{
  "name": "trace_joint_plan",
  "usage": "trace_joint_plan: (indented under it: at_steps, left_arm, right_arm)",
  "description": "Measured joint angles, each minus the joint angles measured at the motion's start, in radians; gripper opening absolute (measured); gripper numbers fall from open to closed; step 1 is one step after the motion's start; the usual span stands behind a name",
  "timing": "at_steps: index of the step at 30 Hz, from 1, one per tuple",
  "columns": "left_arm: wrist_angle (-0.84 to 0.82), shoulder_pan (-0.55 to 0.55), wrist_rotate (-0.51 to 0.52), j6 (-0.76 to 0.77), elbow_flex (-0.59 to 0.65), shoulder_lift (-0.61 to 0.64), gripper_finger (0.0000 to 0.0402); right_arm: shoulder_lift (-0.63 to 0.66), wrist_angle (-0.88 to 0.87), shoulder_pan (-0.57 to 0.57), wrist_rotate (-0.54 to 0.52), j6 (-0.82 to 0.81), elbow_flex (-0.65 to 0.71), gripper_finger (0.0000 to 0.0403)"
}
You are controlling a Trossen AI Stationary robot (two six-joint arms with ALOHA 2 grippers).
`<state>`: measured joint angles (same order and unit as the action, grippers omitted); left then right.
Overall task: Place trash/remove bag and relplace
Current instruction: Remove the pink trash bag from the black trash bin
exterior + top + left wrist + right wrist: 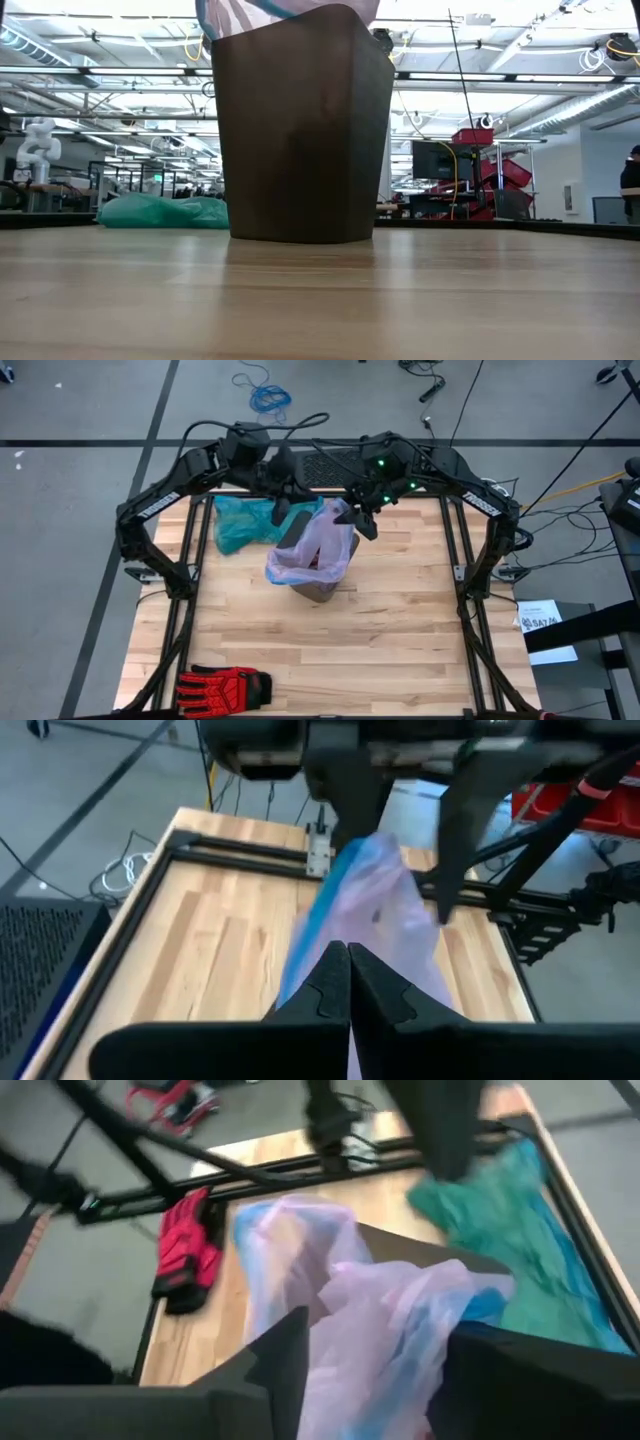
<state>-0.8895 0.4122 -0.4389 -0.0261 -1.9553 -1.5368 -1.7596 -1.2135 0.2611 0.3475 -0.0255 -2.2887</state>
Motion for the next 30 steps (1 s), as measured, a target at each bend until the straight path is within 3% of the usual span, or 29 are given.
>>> trace_joint_plan:
  at_steps: [4, 10, 15, 17, 26, 30]
  left_arm:
    - [-0.026, 0.004, 0.0, -0.011, 0.0, -0.013, 0.0025]
    - [-0.035, 0.021, -0.001, -0.011, 0.0, -0.014, 0.01]
    - [-0.038, 0.006, -0.144, -0.016, 0.0, -0.036, 0.0152]
    - [-0.041, -0.002, -0.158, -0.017, 0.0, -0.051, 0.0164]
    - [-0.048, -0.015, -0.145, -0.094, 0.0, -0.1, 0.0176]
    - [-0.05, -0.014, -0.127, -0.11, 0.0, -0.114, 0.0158]
  right_arm:
    - [0.005, 0.011, -0.023, 0.044, 0.141, 0.0, 0.0146]
    - [0.023, 0.022, -0.079, 0.001, 0.296, 0.0, 0.0074]
    - [0.023, 0.037, -0.087, -0.01, 0.308, 0.0, 0.0014]
    - [0.023, 0.037, -0.086, -0.01, 0.308, 0.0, 0.0004]
    - [0.023, 0.036, -0.086, -0.008, 0.273, 0.0, 0.0031]
    - [0.023, 0.036, -0.086, -0.006, 0.273, 0.0, 0.0041]
